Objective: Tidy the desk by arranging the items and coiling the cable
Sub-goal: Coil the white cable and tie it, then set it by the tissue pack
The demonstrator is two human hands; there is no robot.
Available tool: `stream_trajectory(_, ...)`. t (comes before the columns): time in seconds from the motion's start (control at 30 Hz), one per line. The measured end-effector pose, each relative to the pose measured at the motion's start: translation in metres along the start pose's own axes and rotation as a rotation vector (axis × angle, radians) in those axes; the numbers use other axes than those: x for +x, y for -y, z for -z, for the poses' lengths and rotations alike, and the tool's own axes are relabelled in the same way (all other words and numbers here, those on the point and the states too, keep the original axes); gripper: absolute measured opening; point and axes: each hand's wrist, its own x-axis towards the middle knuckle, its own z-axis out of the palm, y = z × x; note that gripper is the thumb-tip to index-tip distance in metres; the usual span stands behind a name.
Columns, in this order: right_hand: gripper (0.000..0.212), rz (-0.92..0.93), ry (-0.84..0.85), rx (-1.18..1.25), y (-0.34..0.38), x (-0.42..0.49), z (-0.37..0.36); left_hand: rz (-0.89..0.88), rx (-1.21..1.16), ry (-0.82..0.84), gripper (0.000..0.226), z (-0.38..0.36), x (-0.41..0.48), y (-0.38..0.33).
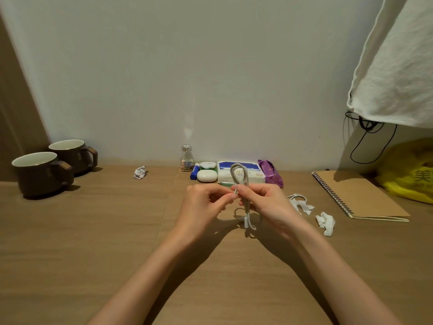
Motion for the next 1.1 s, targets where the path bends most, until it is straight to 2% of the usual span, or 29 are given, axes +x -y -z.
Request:
stream_trajectory(0.1, 0.019, 0.032, -0.03, -0.015, -0.001, 0.0, -0.001, 0.019, -0.037, -0.015, 0.014, -0.002, 0.0, -0.001)
stream_trajectory(0.17, 0.019, 0.05, -0.07, 0.068, 0.0, 0.0, -0.001, 0.056, -0.128, 0.001, 0.014, -0.003, 0.001, -0.001)
stream_trajectory(0.23, 0.021, 0.022, -0.104, 0.216, 0.002, 0.001, 0.001, 0.074, -0.196, 0.097, 0.012, -0.004, 0.002, 0.001)
stream_trajectory(0.33, 0.019, -0.018, -0.125, 0.501, 0.007, 0.005, 0.008, 0.027, -0.157, 0.232, 0.015, -0.008, 0.003, 0.004)
stream_trajectory(0.47, 0.02, 0.01, -0.115, 0.816, 0.013, 0.007, 0.018, -0.001, -0.095, 0.198, 0.013, -0.011, 0.001, 0.005)
stream_trajectory(0.53, 0.018, 0.023, -0.117, 0.91, 0.013, 0.007, 0.022, -0.009, -0.051, 0.191, 0.009, -0.01, 0.001, 0.007)
stream_trajectory(0.63, 0.014, 0.056, -0.072, 0.943, 0.012, 0.009, 0.027, -0.076, 0.04, 0.213, 0.016, -0.005, 0.003, 0.009)
stream_trajectory(0.8, 0.017, 0.136, -0.115, 0.711, 0.009, 0.011, 0.032, -0.112, 0.101, 0.173, 0.019, 0.007, 0.008, 0.019)
stream_trajectory(0.97, 0.018, 0.18, -0.12, 0.247, 0.002, 0.011, 0.028, -0.099, 0.006, 0.084, 0.012, 0.007, 0.01, 0.018)
stream_trajectory(1.1, 0.018, 0.175, -0.048, -0.043, 0.001, 0.007, 0.019, -0.159, -0.023, 0.093, 0.01, 0.01, 0.011, 0.015)
